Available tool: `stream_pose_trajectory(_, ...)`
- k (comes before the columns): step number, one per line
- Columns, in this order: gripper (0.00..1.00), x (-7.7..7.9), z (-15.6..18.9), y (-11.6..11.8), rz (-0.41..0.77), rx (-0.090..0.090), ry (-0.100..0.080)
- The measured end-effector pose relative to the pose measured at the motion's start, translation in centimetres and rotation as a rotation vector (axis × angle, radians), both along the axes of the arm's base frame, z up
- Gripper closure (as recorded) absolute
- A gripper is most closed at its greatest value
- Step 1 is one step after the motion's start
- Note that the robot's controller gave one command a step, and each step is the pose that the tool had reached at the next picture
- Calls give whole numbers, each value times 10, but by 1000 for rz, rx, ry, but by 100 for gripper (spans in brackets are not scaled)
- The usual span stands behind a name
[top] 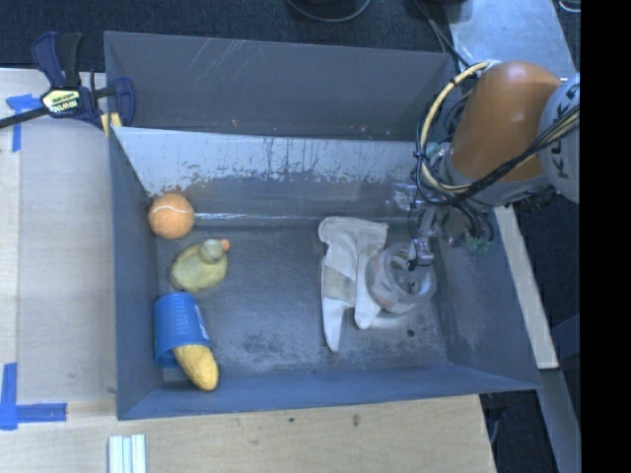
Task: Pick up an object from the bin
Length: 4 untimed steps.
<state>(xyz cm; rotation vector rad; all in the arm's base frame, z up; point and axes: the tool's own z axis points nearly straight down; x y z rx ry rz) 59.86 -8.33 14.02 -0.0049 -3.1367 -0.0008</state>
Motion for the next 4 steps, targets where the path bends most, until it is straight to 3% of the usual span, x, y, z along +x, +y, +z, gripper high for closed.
stream_pose_trajectory(1, 0, 2, 5, 0, 2, -1, -8)
stream_pose_trajectory(2, 0, 15, -39, 17, 279, -2, -12)
stream_pose_trajectory(3, 0, 23, -69, 16, 536, -1, -12)
stream_pose_trajectory(4, 0, 11, -69, 34, 712, -5, -16)
